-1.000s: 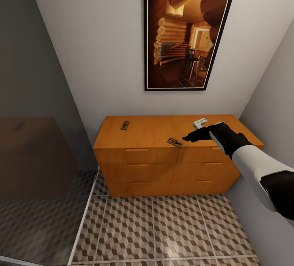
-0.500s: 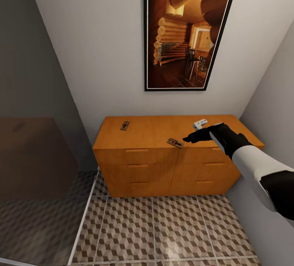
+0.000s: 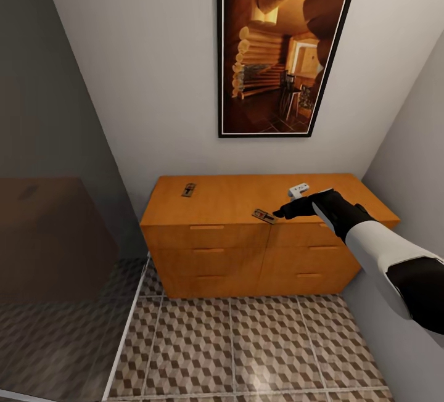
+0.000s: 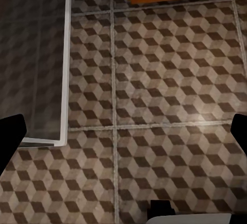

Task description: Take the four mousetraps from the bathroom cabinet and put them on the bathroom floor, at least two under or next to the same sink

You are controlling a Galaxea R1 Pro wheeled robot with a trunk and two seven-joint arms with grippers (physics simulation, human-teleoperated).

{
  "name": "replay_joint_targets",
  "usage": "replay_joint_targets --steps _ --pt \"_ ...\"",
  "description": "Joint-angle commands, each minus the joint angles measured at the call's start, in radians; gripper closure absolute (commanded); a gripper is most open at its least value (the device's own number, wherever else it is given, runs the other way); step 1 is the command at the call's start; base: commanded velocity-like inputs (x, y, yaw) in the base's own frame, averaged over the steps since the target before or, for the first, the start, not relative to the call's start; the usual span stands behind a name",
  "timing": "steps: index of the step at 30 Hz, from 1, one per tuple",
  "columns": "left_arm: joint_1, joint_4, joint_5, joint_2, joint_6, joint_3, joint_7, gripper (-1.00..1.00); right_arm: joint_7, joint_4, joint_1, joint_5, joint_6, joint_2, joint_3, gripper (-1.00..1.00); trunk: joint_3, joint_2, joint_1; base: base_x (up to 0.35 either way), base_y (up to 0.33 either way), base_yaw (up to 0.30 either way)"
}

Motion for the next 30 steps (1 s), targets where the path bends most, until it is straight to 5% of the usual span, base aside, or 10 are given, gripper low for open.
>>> replay_joint_targets --steps 1,30 --pt "-0.002 0.004 0.004 0.000 -0.007 -0.007 0.001 -1.00 0.001 -0.001 -0.001 -0.004 0.003 -0.001 0.005 -1.00 -0.002 -0.002 0.001 0.000 0.000 0.000" --pt "-0.002 0.004 0.004 0.000 -0.006 -0.007 0.001 -1.00 0.003 0.015 -0.001 -0.004 -0.010 0.001 0.005 -1.00 -0.002 -0.002 0.001 0.063 0.000 0.000"
